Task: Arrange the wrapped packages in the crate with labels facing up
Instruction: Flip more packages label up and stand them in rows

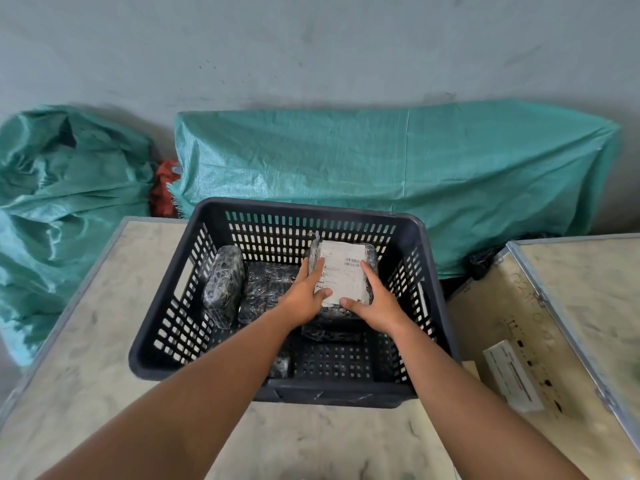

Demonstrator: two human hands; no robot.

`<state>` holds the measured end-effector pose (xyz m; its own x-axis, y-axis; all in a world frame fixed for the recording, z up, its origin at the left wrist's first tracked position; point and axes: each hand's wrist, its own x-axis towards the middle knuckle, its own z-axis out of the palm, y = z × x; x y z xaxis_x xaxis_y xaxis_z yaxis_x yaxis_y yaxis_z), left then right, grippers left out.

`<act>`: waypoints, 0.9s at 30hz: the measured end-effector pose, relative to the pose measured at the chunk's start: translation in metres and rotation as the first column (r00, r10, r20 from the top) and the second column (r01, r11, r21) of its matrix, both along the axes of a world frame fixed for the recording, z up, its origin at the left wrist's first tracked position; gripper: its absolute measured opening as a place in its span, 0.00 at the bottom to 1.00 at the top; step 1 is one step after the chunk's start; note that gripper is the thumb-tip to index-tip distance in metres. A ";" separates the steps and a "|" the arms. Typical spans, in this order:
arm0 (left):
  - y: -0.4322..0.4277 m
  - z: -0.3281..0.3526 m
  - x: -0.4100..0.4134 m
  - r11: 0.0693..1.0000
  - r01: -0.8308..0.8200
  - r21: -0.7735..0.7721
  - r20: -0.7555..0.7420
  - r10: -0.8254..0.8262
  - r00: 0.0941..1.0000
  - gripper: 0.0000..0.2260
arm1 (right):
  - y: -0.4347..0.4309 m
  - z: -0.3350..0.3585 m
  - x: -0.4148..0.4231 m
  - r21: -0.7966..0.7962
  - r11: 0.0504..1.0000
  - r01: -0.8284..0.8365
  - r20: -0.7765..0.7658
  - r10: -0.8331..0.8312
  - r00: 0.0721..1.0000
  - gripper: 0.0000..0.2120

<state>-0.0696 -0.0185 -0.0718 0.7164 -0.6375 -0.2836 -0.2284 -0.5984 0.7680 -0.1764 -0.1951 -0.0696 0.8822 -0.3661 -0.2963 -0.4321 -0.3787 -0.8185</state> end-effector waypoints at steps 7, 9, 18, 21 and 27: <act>0.025 0.036 0.000 0.999 -0.013 -0.037 -0.108 0.009 0.994 0.32 | 0.001 -0.003 -0.007 -0.004 1.000 -0.015 -0.015 0.015 1.000 0.50; 0.081 0.035 0.002 0.987 -0.155 -0.032 -0.148 0.149 0.978 0.29 | 0.031 -0.017 0.010 0.006 0.990 -0.139 -0.076 0.139 0.987 0.49; 0.169 0.106 0.021 0.890 -0.291 -0.350 0.163 0.364 0.917 0.18 | 0.052 0.045 0.037 -0.409 0.901 -0.143 0.185 0.235 0.954 0.38; 0.196 0.111 0.029 0.909 -0.322 -0.264 0.426 0.409 0.807 0.18 | 0.085 0.056 0.062 -0.352 0.919 -0.178 0.279 0.284 0.917 0.38; 0.221 0.079 0.030 0.938 -0.347 -0.012 0.302 0.334 0.893 0.30 | 0.149 0.002 0.099 -0.258 0.868 -0.423 0.083 0.457 0.886 0.39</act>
<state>-0.0399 0.2029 0.0073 0.9423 -0.3316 -0.0460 -0.2170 -0.7097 0.6702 -0.0774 -0.0461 -0.0679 0.9927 0.0278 -0.1170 -0.0664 -0.6846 -0.7259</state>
